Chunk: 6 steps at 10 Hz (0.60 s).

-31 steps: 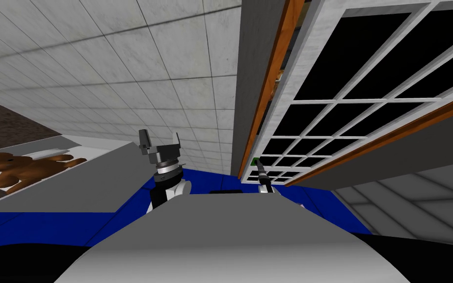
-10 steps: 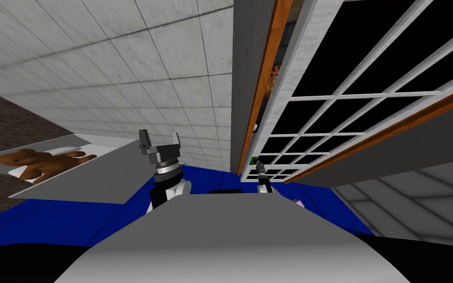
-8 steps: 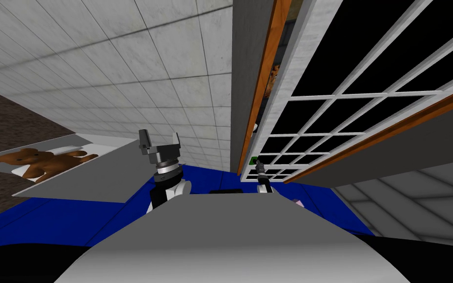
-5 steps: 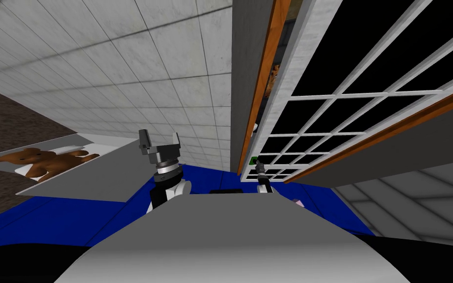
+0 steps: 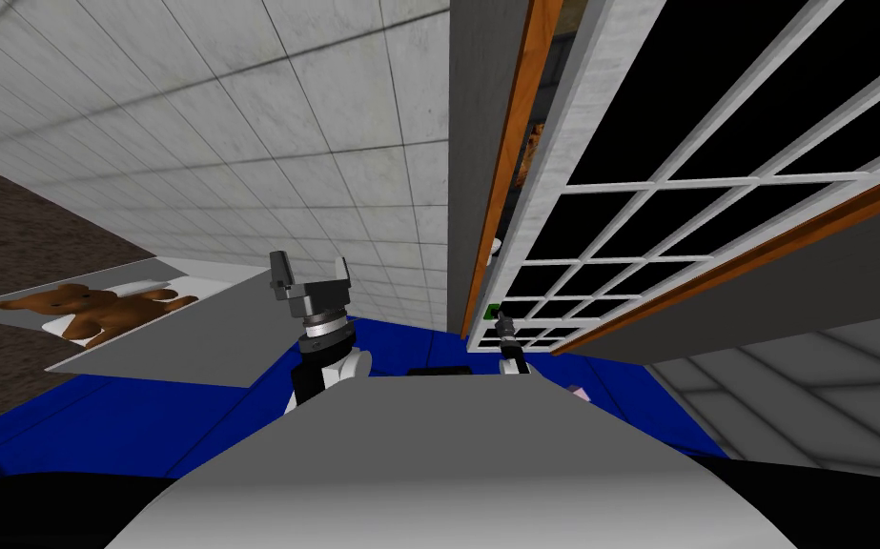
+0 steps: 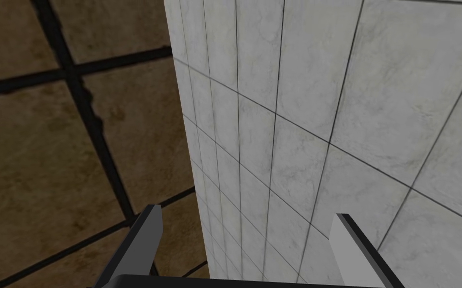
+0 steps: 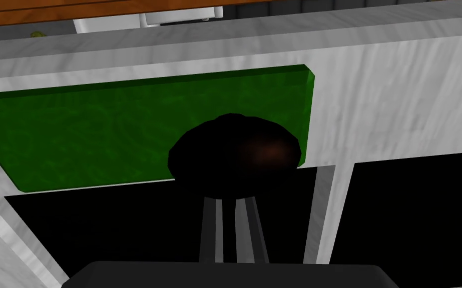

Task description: Pull the door open

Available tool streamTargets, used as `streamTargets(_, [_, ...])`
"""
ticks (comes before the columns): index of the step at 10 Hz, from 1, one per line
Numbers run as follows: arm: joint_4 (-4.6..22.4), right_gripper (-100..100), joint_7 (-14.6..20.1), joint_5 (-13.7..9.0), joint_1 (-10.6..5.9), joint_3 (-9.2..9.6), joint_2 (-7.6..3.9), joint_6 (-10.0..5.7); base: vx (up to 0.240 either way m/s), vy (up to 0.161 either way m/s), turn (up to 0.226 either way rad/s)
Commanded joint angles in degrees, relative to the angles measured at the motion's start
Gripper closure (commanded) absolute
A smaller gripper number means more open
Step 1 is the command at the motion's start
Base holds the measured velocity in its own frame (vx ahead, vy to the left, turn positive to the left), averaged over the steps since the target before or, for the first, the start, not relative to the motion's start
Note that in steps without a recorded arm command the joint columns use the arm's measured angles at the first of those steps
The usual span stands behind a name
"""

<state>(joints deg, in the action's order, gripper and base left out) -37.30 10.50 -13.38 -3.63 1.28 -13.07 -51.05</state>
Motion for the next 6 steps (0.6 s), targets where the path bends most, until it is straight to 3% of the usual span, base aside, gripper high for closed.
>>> streamTargets(1, [-2.1, 100, 0.3, 0.4, -0.01, 1.44, 1.35, -0.12, -0.009, -0.002, -0.003])
streamTargets(6, [-1.8, 100, 0.3, 0.4, -0.01, 1.44, 1.35, -0.12, 0.001, -0.001, 0.001])
